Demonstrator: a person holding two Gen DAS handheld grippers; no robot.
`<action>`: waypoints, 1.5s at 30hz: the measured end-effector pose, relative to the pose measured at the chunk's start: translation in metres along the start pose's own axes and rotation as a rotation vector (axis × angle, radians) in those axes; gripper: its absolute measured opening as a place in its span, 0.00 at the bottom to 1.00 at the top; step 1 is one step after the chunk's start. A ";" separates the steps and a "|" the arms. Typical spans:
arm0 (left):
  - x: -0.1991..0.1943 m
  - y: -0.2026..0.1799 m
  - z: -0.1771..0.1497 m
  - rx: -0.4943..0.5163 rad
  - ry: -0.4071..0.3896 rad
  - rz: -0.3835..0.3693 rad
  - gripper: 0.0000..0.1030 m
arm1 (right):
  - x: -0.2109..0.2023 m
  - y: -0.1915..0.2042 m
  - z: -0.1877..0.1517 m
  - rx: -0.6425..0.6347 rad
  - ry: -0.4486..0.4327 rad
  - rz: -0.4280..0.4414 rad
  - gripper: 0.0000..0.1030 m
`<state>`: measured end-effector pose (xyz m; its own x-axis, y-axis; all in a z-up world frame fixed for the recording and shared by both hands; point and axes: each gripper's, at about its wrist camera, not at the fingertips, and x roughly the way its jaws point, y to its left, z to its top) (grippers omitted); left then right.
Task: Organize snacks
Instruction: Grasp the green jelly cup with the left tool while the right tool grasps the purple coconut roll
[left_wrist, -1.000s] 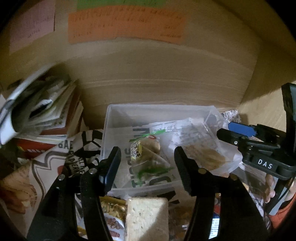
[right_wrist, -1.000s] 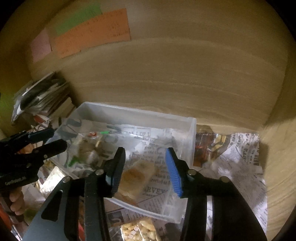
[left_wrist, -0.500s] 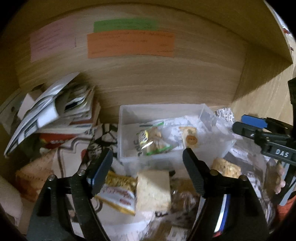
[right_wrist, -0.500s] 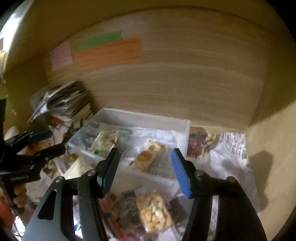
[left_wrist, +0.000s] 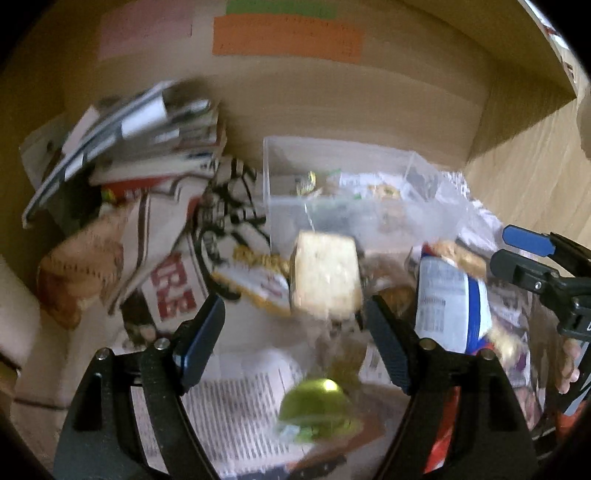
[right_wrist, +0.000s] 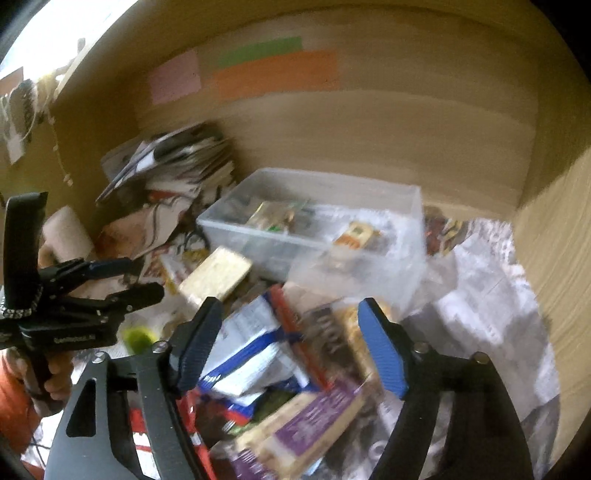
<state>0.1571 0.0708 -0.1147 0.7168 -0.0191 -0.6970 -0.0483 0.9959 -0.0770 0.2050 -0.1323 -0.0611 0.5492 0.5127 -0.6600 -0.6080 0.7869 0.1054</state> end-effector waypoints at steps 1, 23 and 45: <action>0.001 0.001 -0.003 -0.005 0.008 0.000 0.76 | 0.000 0.001 -0.004 -0.002 0.006 0.000 0.72; 0.008 -0.001 -0.062 -0.018 0.076 -0.009 0.76 | 0.004 -0.038 -0.070 0.146 0.151 -0.031 0.55; -0.030 0.004 -0.029 -0.011 -0.046 0.003 0.22 | -0.025 -0.051 -0.067 0.159 0.056 -0.079 0.40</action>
<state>0.1155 0.0733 -0.1145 0.7480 -0.0114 -0.6636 -0.0584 0.9948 -0.0829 0.1844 -0.2083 -0.0998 0.5563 0.4307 -0.7106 -0.4632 0.8707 0.1650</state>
